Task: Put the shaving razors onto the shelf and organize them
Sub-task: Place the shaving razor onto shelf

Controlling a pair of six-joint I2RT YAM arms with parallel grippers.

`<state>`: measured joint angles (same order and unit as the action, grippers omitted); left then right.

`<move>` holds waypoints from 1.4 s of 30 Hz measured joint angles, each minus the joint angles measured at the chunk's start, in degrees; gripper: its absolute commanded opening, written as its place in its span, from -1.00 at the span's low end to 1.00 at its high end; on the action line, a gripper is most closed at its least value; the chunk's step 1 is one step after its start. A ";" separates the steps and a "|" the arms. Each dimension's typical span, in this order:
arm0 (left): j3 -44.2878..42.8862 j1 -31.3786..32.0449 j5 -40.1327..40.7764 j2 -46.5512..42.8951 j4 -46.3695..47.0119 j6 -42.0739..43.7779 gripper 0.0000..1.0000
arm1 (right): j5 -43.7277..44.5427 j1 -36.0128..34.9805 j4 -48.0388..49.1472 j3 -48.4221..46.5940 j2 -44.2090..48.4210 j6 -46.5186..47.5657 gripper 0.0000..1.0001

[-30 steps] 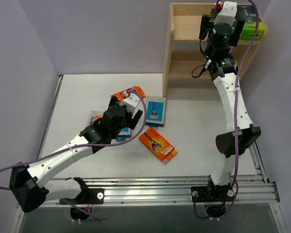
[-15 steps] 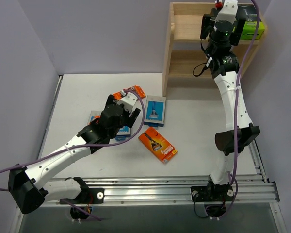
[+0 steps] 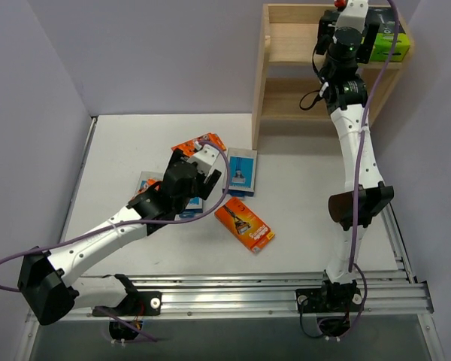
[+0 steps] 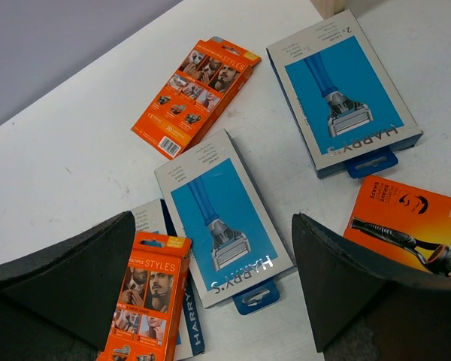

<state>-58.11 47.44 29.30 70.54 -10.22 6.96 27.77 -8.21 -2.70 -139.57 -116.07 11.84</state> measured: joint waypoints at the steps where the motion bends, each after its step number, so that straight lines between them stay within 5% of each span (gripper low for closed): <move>1: 0.00 0.00 -0.07 0.28 -0.07 0.00 0.88 | -0.04 0.00 0.24 -0.50 -0.52 0.15 0.54; 12: 0.00 0.00 -0.96 2.38 -0.39 -0.07 0.88 | 2.05 -0.46 6.32 -1.75 -3.67 1.90 0.38; 30: -1.01 0.00 -1.75 4.72 -1.36 -0.28 0.88 | 6.38 -1.33 13.81 -1.16 -5.62 1.57 0.44; 42: -1.22 0.00 -2.16 5.35 -1.40 -0.31 0.88 | 5.05 0.09 15.12 -0.72 -5.53 -0.35 0.93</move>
<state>-59.33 47.44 27.14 75.90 -11.62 6.66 32.82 -8.12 12.43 -140.29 -121.60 11.49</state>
